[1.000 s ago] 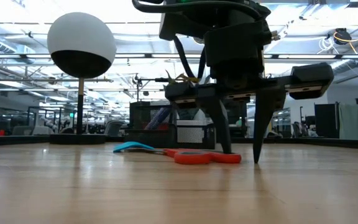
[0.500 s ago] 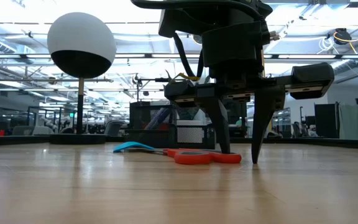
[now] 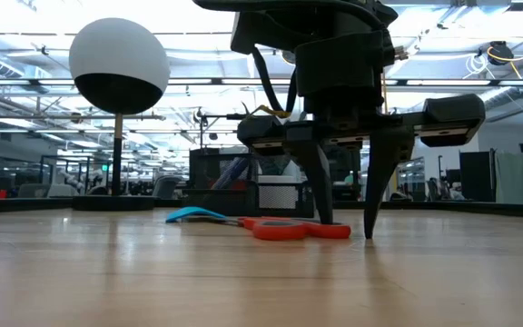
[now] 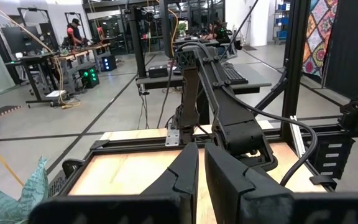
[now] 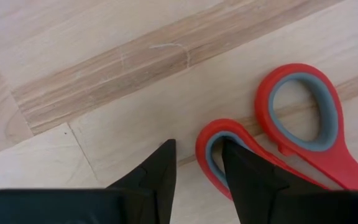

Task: Pick and place office supplies into organizer
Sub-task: Put the red scissors into the desk organizer

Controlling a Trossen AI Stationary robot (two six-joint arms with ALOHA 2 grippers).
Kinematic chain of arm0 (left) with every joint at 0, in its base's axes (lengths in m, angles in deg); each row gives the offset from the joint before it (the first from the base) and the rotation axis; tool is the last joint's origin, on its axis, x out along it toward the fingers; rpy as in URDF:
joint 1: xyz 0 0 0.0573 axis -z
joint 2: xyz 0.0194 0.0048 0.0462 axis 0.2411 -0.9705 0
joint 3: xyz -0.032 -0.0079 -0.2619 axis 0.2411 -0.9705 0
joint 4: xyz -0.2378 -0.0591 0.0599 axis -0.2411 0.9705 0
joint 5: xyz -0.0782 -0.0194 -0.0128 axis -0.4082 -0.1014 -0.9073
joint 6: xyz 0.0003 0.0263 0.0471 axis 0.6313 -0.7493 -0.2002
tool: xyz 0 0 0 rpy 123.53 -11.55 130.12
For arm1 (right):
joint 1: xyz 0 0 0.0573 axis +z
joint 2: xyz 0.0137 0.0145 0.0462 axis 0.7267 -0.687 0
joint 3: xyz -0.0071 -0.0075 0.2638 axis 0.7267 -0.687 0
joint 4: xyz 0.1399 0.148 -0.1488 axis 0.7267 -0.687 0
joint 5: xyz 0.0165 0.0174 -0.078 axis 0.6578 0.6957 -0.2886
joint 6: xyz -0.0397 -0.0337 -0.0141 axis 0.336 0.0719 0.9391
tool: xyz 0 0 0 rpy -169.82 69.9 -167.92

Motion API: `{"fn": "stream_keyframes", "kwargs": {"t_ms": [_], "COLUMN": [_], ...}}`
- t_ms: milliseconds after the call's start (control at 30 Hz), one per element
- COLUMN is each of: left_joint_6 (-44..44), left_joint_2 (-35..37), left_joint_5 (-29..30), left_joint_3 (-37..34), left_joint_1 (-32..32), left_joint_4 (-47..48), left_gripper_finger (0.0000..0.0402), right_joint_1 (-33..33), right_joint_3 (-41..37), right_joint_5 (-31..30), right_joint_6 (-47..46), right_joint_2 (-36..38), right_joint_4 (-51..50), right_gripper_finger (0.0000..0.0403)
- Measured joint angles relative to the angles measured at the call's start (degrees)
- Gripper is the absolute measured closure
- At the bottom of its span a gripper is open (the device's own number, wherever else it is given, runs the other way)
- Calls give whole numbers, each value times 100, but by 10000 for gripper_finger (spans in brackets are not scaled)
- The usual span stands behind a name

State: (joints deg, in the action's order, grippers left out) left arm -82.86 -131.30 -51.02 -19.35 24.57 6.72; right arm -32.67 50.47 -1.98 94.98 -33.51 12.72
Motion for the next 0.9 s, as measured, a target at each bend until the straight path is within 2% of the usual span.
{"fn": "stream_keyframes", "kwargs": {"t_ms": [367, 500, 700, 900], "left_joint_6": [0, 0, -2, -2], "left_joint_2": [0, 0, 0, 0], "left_joint_5": [0, 0, 0, 0], "left_joint_3": [0, -2, -2, -2], "left_joint_1": [0, 0, 0, 0], "left_joint_4": [0, 0, 0, 0], "left_gripper_finger": [364, 364, 364, 364], "right_joint_1": [-4, -7, -9, -9], "right_joint_3": [0, 0, 7, 9], "right_joint_5": [-5, -26, -37, -37], "right_joint_6": [-159, -177, -158, -131], "right_joint_2": [-2, -2, -2, -2], "right_joint_4": [10, 33, 44, 34], "right_gripper_finger": [284, 316, 388, 383]}}
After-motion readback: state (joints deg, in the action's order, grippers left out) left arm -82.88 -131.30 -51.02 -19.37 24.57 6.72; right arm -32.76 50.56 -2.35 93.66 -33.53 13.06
